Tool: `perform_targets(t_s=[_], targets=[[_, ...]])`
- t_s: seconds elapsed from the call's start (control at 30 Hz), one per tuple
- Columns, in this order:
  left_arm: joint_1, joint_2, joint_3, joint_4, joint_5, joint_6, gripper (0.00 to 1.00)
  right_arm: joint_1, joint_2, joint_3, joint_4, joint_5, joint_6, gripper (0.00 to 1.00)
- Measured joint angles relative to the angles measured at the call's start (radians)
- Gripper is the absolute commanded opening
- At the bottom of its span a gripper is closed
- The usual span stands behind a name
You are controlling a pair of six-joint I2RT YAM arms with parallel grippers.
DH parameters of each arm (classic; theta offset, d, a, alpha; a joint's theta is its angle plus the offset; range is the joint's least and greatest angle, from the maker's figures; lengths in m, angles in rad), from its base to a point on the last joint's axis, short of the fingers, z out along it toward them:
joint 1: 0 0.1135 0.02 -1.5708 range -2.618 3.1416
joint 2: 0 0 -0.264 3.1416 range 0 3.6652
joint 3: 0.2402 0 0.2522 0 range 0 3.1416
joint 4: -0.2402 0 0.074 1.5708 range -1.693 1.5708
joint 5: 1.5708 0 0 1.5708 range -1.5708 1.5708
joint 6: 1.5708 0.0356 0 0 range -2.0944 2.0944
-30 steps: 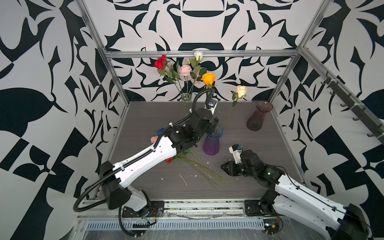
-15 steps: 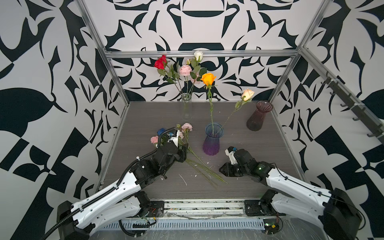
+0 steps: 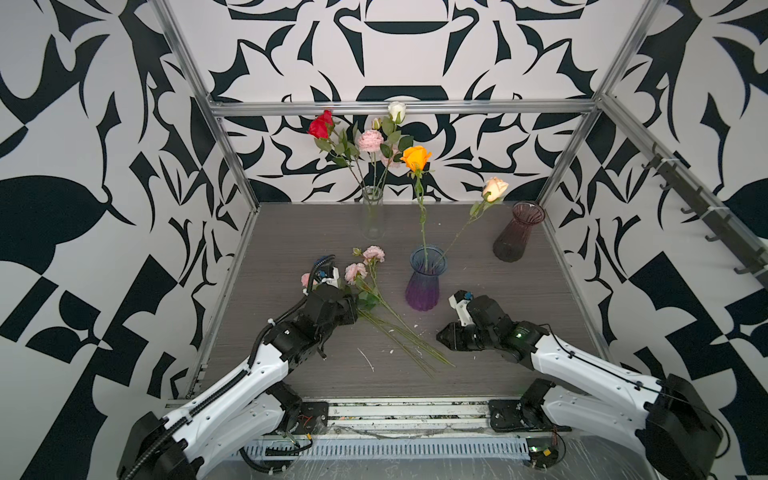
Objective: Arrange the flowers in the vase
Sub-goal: 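Open the left gripper and move it back to the loose flowers, then reach the right gripper to the flower stems and close on the blue rose stem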
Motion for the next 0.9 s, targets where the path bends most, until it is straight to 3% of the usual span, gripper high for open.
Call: perform_targets(t_s=[0.1, 0.27, 0.67, 0.77, 0.9], targets=[[0.079, 0.081, -0.003, 0.028, 0.102, -0.031, 0.38, 0.0, -0.002, 0.0, -0.003, 0.007, 0.007, 0.27], [0.094, 0.142, -0.003, 0.053, 0.198, -0.059, 0.39, 0.0, -0.02, 0.0, -0.003, 0.01, 0.014, 0.28], [0.1, 0.086, -0.056, 0.116, 0.234, -0.092, 0.42, 0.008, 0.036, 0.005, -0.003, 0.005, 0.009, 0.28], [0.105, 0.091, -0.058, 0.14, 0.249, -0.095, 0.42, 0.066, 0.066, 0.042, -0.006, 0.016, -0.008, 0.29], [0.119, 0.106, -0.079, 0.188, 0.284, -0.097, 0.42, 0.22, 0.151, 0.153, -0.032, 0.063, -0.053, 0.3]])
